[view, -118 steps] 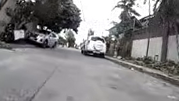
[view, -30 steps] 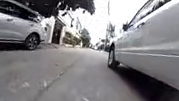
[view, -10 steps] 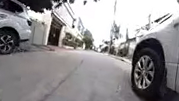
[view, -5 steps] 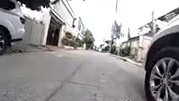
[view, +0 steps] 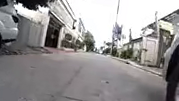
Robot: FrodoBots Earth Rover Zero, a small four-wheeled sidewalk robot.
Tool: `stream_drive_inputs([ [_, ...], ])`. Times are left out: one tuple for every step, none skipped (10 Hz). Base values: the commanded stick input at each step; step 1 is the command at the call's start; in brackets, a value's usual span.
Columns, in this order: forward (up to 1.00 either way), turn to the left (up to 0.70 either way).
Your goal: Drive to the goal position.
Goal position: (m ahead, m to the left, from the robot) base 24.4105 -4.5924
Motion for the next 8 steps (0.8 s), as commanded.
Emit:
stream_drive_inputs([
  [1.0, 0.0],
  [1.0, 0.0],
  [1.0, 0.0],
  [1.0, 0.03],
  [1.0, -0.33],
  [1.0, -0.4],
  [1.0, -0.39],
  [1.0, -0.39],
])
